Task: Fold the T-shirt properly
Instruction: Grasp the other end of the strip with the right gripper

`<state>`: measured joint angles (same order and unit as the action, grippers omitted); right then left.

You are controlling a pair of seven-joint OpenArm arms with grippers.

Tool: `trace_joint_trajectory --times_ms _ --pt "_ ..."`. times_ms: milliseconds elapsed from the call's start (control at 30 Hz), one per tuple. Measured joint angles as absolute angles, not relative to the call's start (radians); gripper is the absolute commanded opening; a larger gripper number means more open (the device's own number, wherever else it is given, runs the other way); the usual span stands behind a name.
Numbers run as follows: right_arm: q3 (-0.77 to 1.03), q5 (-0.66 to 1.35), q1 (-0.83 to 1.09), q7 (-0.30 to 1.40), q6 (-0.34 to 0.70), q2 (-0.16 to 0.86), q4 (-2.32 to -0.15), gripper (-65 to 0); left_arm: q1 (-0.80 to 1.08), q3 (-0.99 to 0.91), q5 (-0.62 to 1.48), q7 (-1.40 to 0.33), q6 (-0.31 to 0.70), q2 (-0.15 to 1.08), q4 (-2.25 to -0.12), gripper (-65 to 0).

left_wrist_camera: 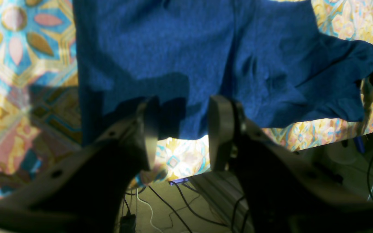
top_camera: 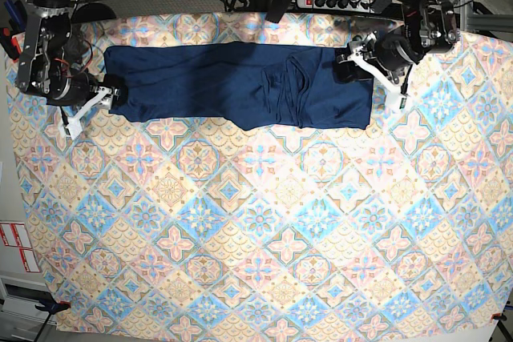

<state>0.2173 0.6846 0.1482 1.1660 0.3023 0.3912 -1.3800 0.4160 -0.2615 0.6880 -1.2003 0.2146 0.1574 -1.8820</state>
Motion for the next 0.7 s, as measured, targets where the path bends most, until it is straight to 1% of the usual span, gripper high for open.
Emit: trace_joint_trajectory --times_ms 133,433,533,700 --pt "0.218 0.682 0.155 1.172 0.302 0.39 -1.39 -19.4 0.415 -0.262 0.688 -1.2 0.215 0.158 -1.882 -41.7" --pt "0.222 0.685 0.188 1.176 0.301 0.378 -1.526 -19.4 0.416 -0.259 0.688 -1.197 0.215 0.158 -1.864 -41.7" --pt "0.224 0.686 0.185 1.175 0.3 0.354 -1.525 -19.4 0.415 -0.258 0.689 -1.197 0.215 0.157 -1.864 -41.7" --pt "0.221 0.678 0.182 1.172 0.3 0.347 -1.455 -19.4 0.415 -0.259 0.688 -1.196 0.215 0.158 -1.864 -41.7"
